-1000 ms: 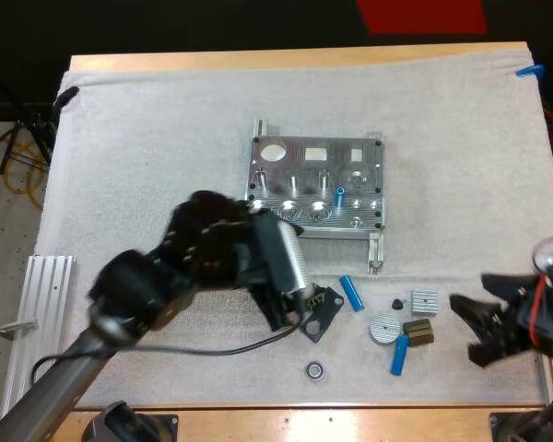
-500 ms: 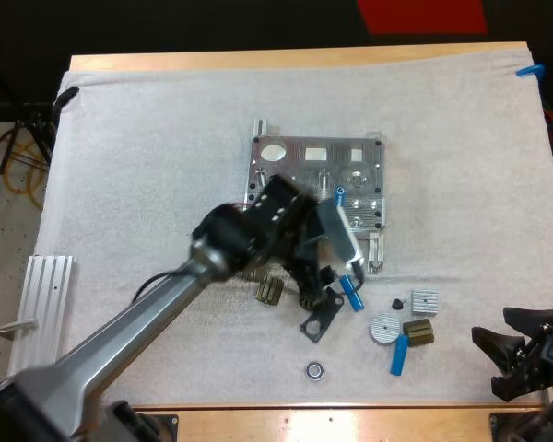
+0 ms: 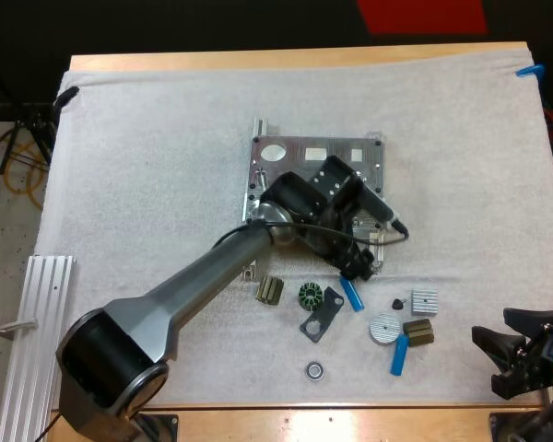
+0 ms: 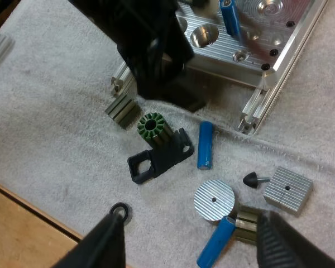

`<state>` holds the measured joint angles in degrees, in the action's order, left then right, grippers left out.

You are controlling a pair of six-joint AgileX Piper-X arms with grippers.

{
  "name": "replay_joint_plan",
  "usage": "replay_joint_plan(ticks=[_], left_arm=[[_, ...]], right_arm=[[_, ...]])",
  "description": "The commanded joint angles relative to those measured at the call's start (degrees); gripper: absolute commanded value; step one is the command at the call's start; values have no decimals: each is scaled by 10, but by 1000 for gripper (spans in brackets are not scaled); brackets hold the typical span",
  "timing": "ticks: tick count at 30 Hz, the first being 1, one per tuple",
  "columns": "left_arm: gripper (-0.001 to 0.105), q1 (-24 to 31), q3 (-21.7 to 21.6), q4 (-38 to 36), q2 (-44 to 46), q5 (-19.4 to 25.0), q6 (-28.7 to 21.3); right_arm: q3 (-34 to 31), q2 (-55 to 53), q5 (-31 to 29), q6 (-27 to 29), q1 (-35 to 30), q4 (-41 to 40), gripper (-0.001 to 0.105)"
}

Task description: Load cells from left to right

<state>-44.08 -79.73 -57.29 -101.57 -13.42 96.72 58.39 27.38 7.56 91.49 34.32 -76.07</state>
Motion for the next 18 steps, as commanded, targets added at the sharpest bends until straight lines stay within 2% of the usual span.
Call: replay_joint_plan(ticks=[1,3,5,6,8,10,14,18], left_arm=[[78,-14,-4,-13,5,6,-54],[78,-30,-4,-14,5,44,-109],[78,-53,-4,-14,5,92,-223],[78,-59,-4,-13,4,101,-240],[78,-80,-4,2,0,146,-327],[78,-89,-4,20,-7,173,-381],[78,-97,-4,31,-34,211,-464],[78,-93,-4,40,-59,244,-492]], right_arm=[[1,-2,1,-1,0,0,51],[1,-2,0,-1,0,0,51],[1,-2,0,-1,0,0,51],[1,-2,0,-1,0,0,51],[1,-2,0,-1,0,0,51],[1,-2,0,-1,0,0,51],[1,-2,0,-1,0,-1,51],[1,-2,0,-1,0,-10,51]])
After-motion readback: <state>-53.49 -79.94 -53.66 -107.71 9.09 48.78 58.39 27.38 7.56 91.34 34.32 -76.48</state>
